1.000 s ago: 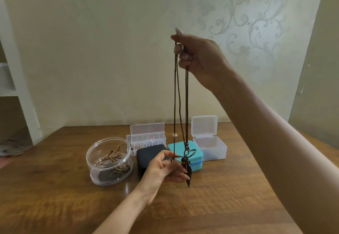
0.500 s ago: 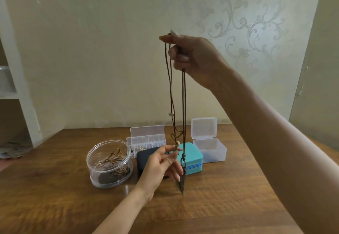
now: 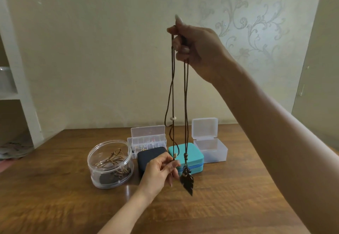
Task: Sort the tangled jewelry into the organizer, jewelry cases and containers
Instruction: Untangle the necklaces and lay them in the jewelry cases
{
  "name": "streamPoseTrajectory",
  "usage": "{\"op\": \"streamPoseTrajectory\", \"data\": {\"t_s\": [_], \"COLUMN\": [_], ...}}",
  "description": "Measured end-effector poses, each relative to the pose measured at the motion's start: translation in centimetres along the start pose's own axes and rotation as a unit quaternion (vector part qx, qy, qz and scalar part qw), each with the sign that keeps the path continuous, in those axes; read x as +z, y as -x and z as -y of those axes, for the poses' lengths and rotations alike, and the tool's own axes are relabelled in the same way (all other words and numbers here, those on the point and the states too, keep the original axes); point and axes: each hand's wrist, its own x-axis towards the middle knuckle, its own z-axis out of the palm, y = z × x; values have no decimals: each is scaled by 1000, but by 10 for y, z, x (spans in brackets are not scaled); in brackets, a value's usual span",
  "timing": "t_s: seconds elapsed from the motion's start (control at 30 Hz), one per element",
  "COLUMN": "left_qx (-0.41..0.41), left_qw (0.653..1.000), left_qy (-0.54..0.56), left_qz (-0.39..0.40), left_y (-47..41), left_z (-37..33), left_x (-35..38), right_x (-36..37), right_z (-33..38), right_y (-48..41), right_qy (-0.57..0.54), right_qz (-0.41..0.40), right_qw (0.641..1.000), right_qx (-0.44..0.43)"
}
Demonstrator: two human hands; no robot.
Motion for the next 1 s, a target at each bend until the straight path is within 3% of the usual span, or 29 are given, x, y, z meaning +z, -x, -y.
{"op": "streamPoseTrajectory", "data": {"t_s": [0.23,0.7,0.8,1.0], "left_qx": [-24,30,15,-37], "left_qw": [990,998,999,978], "left_qy": [-131,23,31,153], "left_qz": [41,-49,-4,138], "left_y": [6,9,12,15], "left_z": [15,-15,-17,-22], "left_x": [5,0,0,-1], "right_x": [-10,4,6,8], "right_z": [9,9,9,11], "right_y": [-4,0,-1,-4], "right_qy": [-49,13,4,-9], "right_qz": [7,46,65,50], "right_qw": [999,998,997,997], "right_qx": [-11,37,44,65]}}
